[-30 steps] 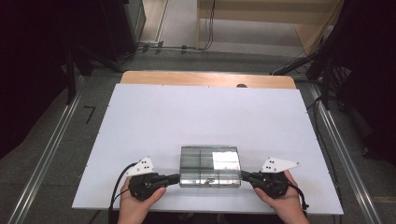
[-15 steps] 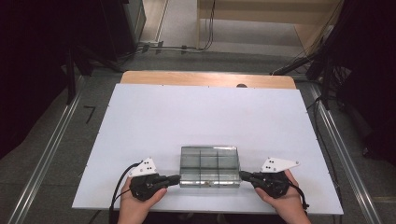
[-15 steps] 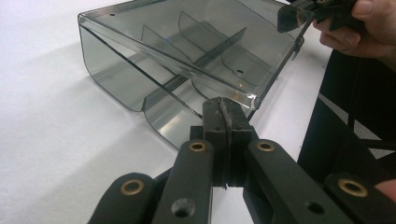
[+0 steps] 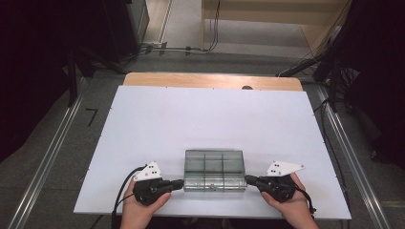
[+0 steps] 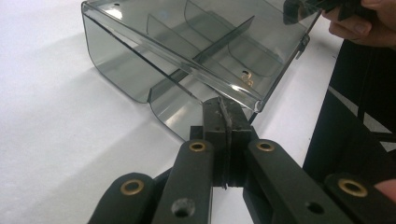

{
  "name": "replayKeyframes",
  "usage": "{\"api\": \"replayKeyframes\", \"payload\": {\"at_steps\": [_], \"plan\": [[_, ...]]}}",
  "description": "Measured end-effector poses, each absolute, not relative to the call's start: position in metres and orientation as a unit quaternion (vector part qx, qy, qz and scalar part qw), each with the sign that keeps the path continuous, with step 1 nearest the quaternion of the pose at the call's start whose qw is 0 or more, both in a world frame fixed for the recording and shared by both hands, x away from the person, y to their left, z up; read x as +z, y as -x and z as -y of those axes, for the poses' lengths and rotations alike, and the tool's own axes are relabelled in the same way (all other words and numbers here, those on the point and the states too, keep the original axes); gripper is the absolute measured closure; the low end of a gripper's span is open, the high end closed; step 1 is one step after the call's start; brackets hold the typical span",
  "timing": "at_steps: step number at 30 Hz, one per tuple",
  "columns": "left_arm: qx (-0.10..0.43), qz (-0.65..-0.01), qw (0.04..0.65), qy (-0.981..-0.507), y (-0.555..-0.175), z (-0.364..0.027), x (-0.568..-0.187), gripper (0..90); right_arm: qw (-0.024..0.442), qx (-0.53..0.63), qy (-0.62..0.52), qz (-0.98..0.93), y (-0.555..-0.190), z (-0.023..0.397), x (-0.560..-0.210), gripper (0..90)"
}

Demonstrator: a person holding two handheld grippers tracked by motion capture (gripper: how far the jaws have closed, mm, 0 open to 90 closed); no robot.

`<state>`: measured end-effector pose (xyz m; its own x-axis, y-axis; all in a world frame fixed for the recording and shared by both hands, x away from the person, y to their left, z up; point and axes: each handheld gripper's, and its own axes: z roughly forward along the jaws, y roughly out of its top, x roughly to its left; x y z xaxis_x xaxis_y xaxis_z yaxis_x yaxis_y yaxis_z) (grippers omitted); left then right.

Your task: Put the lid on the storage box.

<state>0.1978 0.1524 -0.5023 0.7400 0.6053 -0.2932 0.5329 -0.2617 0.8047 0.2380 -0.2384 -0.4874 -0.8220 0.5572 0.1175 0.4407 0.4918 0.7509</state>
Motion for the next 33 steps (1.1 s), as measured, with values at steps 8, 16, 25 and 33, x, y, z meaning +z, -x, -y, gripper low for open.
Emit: {"api": "replayKeyframes", "payload": {"at_steps": [8, 16, 25, 33], "plan": [[0.036, -0.362, 0.486, -0.795, -0.199, -0.153, -0.504, 90.0, 0.072, 0.409, -0.291, -0.862, -0.239, 0.239, -0.489, 87.2], [0.029, -0.363, 0.482, -0.797, -0.2, -0.154, -0.504, 90.0, 0.073, 0.405, -0.293, -0.863, -0.24, 0.239, -0.49, 87.1], [0.027, -0.366, 0.487, -0.793, -0.2, -0.159, -0.502, 86.2, 0.074, 0.404, -0.292, -0.864, -0.24, 0.239, -0.49, 86.5], [0.041, -0.356, 0.501, -0.788, -0.199, -0.164, -0.498, 80.6, 0.075, 0.41, -0.296, -0.86, -0.241, 0.242, -0.487, 83.4]]}}
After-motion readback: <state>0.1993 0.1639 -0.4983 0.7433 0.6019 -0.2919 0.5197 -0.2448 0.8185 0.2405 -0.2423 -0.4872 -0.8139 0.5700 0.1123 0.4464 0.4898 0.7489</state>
